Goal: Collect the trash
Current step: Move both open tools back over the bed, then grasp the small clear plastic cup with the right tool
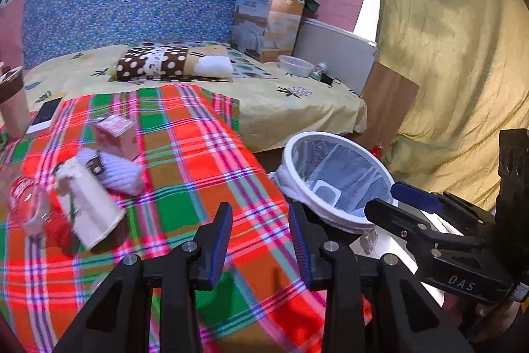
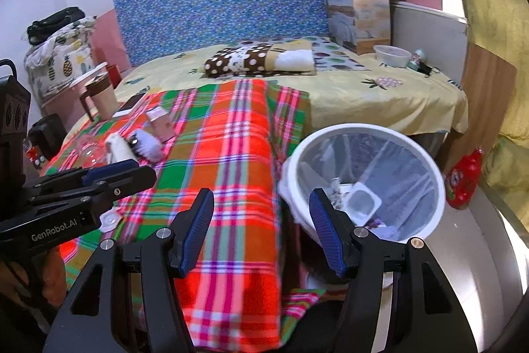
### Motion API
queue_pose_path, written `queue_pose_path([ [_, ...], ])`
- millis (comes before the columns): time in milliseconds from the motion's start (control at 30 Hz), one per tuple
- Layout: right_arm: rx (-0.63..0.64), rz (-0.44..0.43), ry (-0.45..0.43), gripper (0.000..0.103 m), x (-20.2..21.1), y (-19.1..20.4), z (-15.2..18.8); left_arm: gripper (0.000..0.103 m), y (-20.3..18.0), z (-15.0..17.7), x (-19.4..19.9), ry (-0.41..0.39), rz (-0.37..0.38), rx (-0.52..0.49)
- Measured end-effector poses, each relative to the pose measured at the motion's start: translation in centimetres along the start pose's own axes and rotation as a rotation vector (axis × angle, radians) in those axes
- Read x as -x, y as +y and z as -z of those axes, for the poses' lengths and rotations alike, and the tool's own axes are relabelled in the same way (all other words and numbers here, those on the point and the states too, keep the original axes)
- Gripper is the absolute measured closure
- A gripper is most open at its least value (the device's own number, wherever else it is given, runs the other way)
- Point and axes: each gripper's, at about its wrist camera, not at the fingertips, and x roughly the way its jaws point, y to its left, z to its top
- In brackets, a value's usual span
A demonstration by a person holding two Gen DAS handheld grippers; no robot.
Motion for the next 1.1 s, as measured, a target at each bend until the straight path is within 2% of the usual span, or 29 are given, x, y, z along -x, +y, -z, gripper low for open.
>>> queue_pose_path([
  [433, 0.039, -0.101, 0.018, 0.041, 0.0, 3.6, 0.7, 0.068, 4.2, 3.1, 3.8, -0.013, -0.088, 0.086],
  [1100, 0.119, -0.237, 0.065, 0.043, -1.7, 8.5, 1.1, 0.068, 11.1, 4.8, 7.1, -0.032, -0.226, 0.2],
])
